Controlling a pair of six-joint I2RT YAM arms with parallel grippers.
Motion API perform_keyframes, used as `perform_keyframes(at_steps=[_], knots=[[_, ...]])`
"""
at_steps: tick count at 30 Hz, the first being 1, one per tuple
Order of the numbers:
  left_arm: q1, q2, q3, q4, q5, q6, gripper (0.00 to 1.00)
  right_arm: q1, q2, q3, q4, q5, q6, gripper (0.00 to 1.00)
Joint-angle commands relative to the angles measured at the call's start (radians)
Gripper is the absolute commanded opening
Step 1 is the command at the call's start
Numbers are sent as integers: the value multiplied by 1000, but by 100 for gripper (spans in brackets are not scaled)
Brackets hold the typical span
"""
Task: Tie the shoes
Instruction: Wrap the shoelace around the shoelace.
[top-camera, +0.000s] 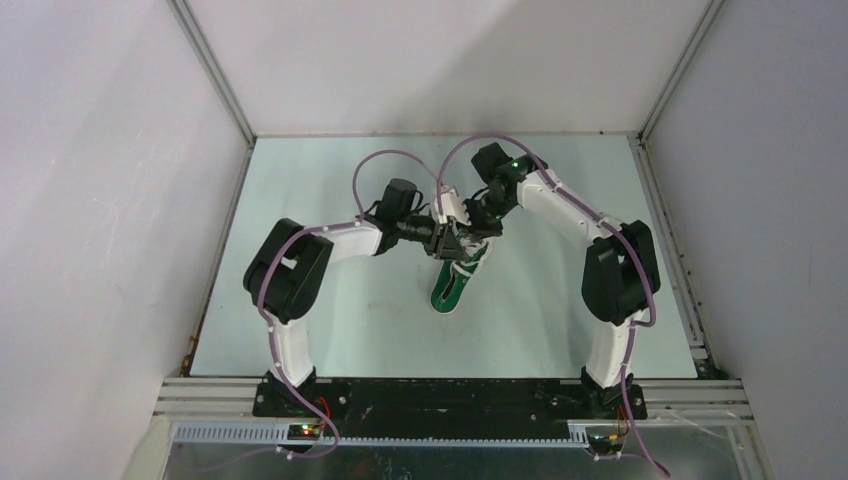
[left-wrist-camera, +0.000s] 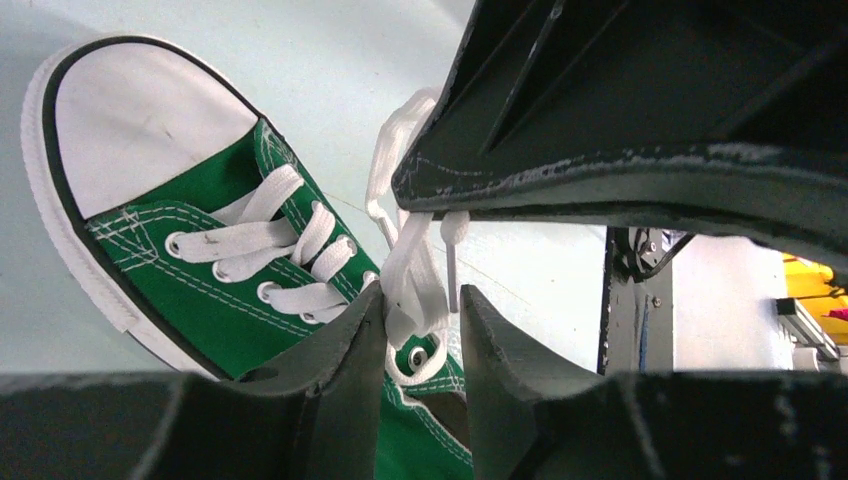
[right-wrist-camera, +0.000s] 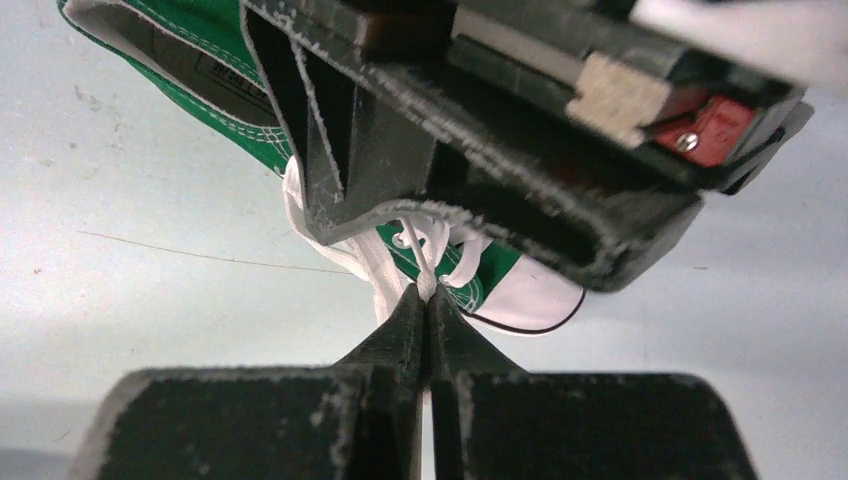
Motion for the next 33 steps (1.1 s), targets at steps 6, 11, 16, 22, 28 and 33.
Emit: perform_keyframes(at_steps=[6,11,16,22,28,33], knots=[[-32,-62,-12,7,-52,62,39,-13,13,50,-19,-32,63,0],[-35,-67,-7,-27,-73,85,38,-17,17,56,-19,-34,70,0],[-37,-61,3,-49,-76,109,31,-18,19,59,-19,-39,80,0],[-38,-56,4,-41,-55,112,18,-21,28,71,-27,-48,98,0],[-37,-51,-13,29,-34,64,0,-31,38,93,-35,-73,141,0],[-35,-49,-34,95,-11,4,0,-99,60,166,-56,-171,327,9]])
